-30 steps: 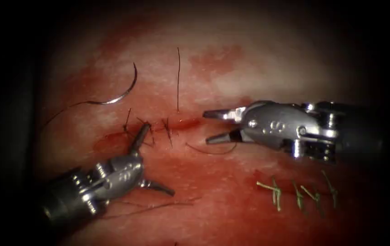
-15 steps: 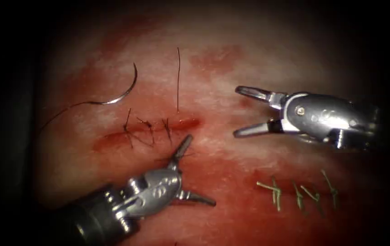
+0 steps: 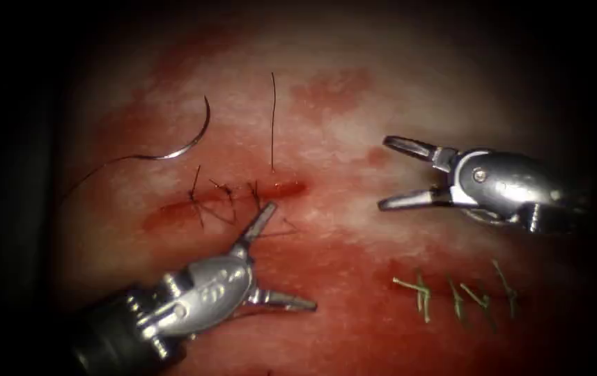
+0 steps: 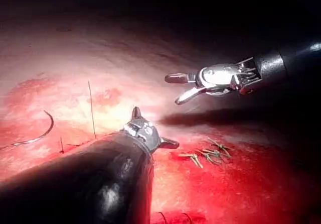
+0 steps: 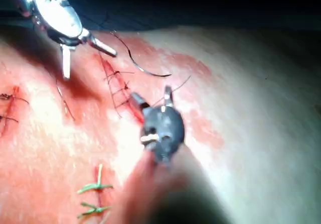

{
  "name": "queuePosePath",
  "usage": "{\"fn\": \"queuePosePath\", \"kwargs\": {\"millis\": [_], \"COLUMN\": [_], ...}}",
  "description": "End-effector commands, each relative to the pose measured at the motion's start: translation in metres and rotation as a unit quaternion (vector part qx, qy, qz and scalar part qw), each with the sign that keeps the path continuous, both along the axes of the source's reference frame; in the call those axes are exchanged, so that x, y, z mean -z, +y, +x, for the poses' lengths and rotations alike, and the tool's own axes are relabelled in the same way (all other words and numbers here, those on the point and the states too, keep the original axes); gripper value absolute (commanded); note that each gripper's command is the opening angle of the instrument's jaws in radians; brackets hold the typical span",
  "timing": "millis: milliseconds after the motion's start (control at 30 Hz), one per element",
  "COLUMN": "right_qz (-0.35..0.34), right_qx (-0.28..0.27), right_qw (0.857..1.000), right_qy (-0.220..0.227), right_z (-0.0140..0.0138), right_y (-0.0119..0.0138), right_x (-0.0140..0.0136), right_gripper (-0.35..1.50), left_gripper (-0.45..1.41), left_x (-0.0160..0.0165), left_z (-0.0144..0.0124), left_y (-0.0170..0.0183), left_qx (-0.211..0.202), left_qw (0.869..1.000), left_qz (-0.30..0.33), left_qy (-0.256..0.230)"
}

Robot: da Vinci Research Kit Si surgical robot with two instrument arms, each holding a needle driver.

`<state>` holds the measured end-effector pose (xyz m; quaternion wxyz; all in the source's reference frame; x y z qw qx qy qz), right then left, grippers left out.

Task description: Wound Closure

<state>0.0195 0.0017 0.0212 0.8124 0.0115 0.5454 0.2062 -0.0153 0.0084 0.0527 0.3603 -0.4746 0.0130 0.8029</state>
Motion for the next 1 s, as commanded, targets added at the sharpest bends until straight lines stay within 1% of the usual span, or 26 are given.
{"fn": "queuePosePath", "kwargs": {"millis": [33, 133, 233, 267, 367, 467, 533, 600, 833, 867, 900, 933, 1000], "right_qz": [-0.001, -0.001, -0.001, -0.001, -0.001, 0.0, -0.001, -0.002, -0.002, -0.002, -0.002, -0.001, -0.001], "right_qx": [0.003, 0.003, 0.003, 0.003, 0.004, 0.005, 0.005, 0.005, 0.008, 0.008, 0.007, 0.008, 0.007], "right_qw": [1.0, 1.0, 1.0, 1.0, 1.0, 1.0, 1.0, 1.0, 1.0, 1.0, 1.0, 1.0, 1.0], "right_qy": [-0.001, -0.004, -0.005, -0.005, -0.006, -0.007, -0.007, -0.007, -0.01, -0.01, -0.01, -0.011, -0.012], "right_z": [0.0011, 0.0016, 0.0019, 0.002, 0.0021, 0.0021, 0.0021, 0.0021, 0.0021, 0.0022, 0.0022, 0.0024, 0.0026], "right_y": [-0.0001, -0.0002, -0.0002, -0.0002, -0.0003, -0.0004, -0.0005, -0.0006, -0.0008, -0.0008, -0.0008, -0.0008, -0.0008], "right_x": [-0.0007, -0.001, -0.0011, -0.0011, -0.0011, -0.0012, -0.0013, -0.0014, -0.0019, -0.0019, -0.0019, -0.0019, -0.0019], "right_gripper": [1.46, 1.46, 1.46, 1.46, 1.46, 1.46, 1.46, 1.46, 1.46, 1.46, 1.46, 1.46, 1.46], "left_gripper": [0.74, 0.67, 0.59, 0.47, 0.31, 0.26, 0.24, 0.12, -0.1, -0.18, -0.37, -0.45, -0.45], "left_x": [-0.0005, -0.001, -0.0015, -0.0017, -0.0019, -0.0019, -0.0018, -0.0013, 0.0001, 0.0002, 0.0002, 0.0, -0.0003], "left_z": [0.0003, 0.0017, 0.0024, 0.0026, 0.0029, 0.003, 0.003, 0.003, 0.0041, 0.0042, 0.0044, 0.0045, 0.0045], "left_y": [0.0003, 0.0003, 0.0004, 0.0004, 0.0006, 0.001, 0.0011, 0.0013, 0.0018, 0.0018, 0.0019, 0.0019, 0.0018], "left_qx": [0.0, -0.001, -0.003, -0.004, -0.002, -0.001, -0.002, -0.001, 0.009, 0.009, 0.007, 0.006, 0.001], "left_qw": [1.0, 1.0, 1.0, 1.0, 1.0, 1.0, 0.999, 0.999, 0.997, 0.997, 0.997, 0.997, 0.997], "left_qz": [0.0, 0.0, -0.001, -0.001, -0.002, -0.009, -0.013, -0.018, -0.027, -0.027, -0.027, -0.027, -0.028], "left_qy": [0.005, 0.007, 0.006, 0.005, -0.004, -0.023, -0.034, -0.048, -0.065, -0.065, -0.067, -0.069, -0.076]}}
